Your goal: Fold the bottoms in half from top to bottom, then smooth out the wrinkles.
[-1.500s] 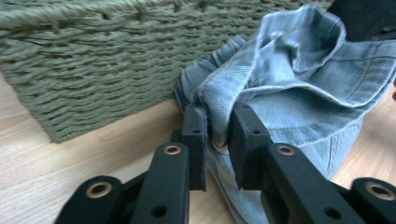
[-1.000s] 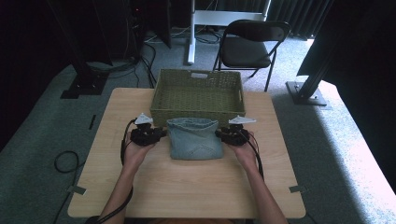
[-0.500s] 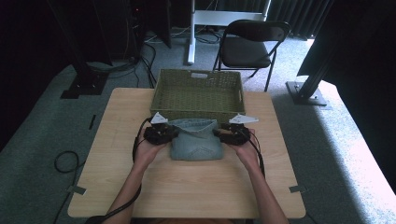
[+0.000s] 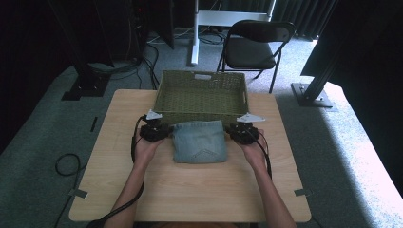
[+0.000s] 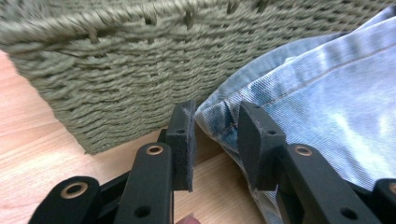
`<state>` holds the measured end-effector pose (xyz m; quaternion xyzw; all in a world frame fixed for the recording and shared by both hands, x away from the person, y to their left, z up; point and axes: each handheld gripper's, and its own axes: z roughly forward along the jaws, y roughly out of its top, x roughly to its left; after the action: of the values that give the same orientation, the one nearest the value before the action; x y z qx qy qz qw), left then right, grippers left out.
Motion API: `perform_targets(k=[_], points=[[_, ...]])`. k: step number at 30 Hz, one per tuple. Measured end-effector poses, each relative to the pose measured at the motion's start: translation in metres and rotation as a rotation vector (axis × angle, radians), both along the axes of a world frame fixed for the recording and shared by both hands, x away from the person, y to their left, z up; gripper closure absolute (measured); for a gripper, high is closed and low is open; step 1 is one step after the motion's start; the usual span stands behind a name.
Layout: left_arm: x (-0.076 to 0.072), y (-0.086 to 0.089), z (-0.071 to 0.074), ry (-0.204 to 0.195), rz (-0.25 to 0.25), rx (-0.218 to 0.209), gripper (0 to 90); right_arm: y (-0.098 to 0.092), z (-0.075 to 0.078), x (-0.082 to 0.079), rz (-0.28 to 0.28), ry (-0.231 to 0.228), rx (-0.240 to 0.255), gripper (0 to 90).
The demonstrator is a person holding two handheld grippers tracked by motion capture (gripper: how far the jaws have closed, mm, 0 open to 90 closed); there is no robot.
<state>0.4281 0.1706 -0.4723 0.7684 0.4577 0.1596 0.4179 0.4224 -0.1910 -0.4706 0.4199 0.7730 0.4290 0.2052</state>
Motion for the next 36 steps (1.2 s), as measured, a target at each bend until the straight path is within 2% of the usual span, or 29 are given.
perform_targets(k=[6,12,22,25,28,32,36], points=[[-0.017,-0.004,0.018,-0.076,-0.043,0.008,64.4,0.002,0.009,-0.014,0.064,-0.051,-0.013,60.9],[-0.025,-0.015,0.027,-0.108,-0.105,0.014,61.7,0.012,0.012,-0.019,0.105,-0.071,-0.015,59.5],[-0.028,-0.027,0.026,-0.111,-0.165,0.022,59.0,0.018,0.01,-0.018,0.132,-0.055,-0.026,57.2],[-0.03,-0.036,0.022,-0.106,-0.201,0.032,58.8,0.023,0.009,-0.018,0.152,-0.058,-0.031,56.3],[-0.031,-0.041,0.02,-0.104,-0.215,0.035,58.8,0.029,0.01,-0.017,0.169,-0.059,-0.033,56.1],[-0.031,-0.051,0.016,-0.101,-0.238,0.053,59.2,0.035,0.01,-0.016,0.186,-0.063,-0.039,56.4],[-0.03,-0.065,0.01,-0.1,-0.265,0.088,61.6,0.046,0.006,-0.013,0.223,-0.051,-0.036,61.6]])
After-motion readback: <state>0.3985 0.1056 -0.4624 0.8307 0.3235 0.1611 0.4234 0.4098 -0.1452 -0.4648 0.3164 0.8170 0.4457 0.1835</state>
